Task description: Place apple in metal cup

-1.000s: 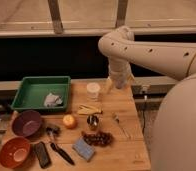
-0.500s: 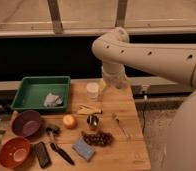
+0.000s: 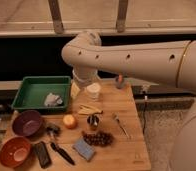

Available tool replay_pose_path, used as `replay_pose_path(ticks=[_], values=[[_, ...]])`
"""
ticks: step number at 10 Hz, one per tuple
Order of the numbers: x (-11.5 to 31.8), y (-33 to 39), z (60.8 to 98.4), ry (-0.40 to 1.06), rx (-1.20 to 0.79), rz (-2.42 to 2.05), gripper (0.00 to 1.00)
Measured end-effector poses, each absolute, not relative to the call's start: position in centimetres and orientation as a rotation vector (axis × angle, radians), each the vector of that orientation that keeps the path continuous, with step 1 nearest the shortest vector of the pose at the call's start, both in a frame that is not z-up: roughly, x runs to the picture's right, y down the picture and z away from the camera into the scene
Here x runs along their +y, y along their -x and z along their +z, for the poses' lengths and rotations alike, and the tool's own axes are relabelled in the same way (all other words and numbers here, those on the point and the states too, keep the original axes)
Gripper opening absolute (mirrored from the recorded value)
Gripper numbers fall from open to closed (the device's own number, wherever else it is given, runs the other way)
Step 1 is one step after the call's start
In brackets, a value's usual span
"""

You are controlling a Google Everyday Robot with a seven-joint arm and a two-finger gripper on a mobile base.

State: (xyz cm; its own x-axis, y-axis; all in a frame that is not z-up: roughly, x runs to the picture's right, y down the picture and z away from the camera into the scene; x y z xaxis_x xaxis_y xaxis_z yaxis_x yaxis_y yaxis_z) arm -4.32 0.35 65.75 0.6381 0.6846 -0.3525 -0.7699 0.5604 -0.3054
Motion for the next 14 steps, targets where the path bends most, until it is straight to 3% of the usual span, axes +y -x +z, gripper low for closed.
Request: replay_pose_path(ticks=[5, 12, 14], values=[[0.7, 4.3, 66.1, 0.468, 0.209, 0.852, 0.80], [10.1, 14.3, 70.1, 0.642, 0.133, 0.676, 0.80], [9.9, 13.8, 70.2, 0.637, 0.140, 0.679, 0.80]])
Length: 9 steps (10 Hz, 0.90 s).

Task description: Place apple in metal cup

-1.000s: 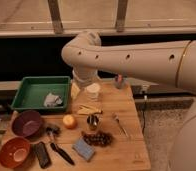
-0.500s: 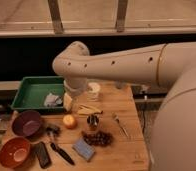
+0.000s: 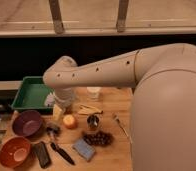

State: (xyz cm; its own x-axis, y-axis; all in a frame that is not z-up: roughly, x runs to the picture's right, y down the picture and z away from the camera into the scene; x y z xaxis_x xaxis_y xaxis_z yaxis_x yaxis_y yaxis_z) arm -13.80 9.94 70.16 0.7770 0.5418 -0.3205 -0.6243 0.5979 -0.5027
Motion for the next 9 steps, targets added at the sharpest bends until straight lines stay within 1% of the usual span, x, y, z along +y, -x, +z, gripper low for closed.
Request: replay_pose_path(ticks=[3, 4, 6, 8, 9], values=[[10.1, 14.1, 70.1, 0.641, 0.145, 0.669, 0.80], [10.5, 14.1, 70.7, 0.655, 0.157, 0.665, 0.80], [12.2, 14.7, 72.2, 0.693, 0.159, 0.653, 0.80], [14.5, 15.0, 74.9, 0.752, 0.162, 0.638, 0.80], [14.9, 15.1, 75.5, 0.770, 0.162, 0.634, 0.80]])
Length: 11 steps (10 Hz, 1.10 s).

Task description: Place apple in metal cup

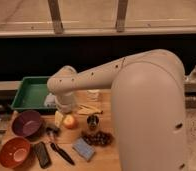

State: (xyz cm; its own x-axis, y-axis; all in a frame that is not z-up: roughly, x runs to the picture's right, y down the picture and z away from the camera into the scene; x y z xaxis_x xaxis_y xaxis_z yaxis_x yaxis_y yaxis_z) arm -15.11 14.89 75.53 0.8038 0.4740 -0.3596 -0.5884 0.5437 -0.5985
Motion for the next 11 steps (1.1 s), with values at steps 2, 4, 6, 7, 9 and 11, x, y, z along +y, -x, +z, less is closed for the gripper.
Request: replay_pose_path(ticks=[2, 4, 6, 7, 9, 11], values=[[15.5, 15.5, 76.7, 0.810, 0.157, 0.628, 0.80], [15.6, 16.2, 77.8, 0.826, 0.146, 0.617, 0.80], [16.1, 17.5, 79.5, 0.845, 0.134, 0.581, 0.80], [16.2, 17.8, 79.9, 0.852, 0.126, 0.570, 0.80], [16.4, 17.2, 81.1, 0.868, 0.099, 0.575, 0.80], [17.2, 16.2, 82.2, 0.891, 0.088, 0.594, 0.80]])
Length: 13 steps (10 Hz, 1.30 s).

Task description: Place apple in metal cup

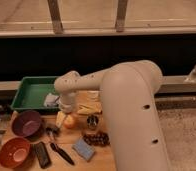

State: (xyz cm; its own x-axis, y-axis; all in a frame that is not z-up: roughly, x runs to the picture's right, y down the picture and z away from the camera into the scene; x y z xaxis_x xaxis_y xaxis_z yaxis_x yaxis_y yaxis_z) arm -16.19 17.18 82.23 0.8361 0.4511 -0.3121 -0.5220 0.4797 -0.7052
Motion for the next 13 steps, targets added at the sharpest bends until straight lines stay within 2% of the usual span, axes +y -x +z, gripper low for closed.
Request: replay_pose_path(ticks=[8, 9, 13], values=[[18.9, 15.2, 83.7, 0.948, 0.043, 0.636, 0.78], [19.0, 15.5, 83.5, 0.948, 0.029, 0.634, 0.72], [19.6, 16.0, 83.0, 0.960, 0.001, 0.628, 0.30]])
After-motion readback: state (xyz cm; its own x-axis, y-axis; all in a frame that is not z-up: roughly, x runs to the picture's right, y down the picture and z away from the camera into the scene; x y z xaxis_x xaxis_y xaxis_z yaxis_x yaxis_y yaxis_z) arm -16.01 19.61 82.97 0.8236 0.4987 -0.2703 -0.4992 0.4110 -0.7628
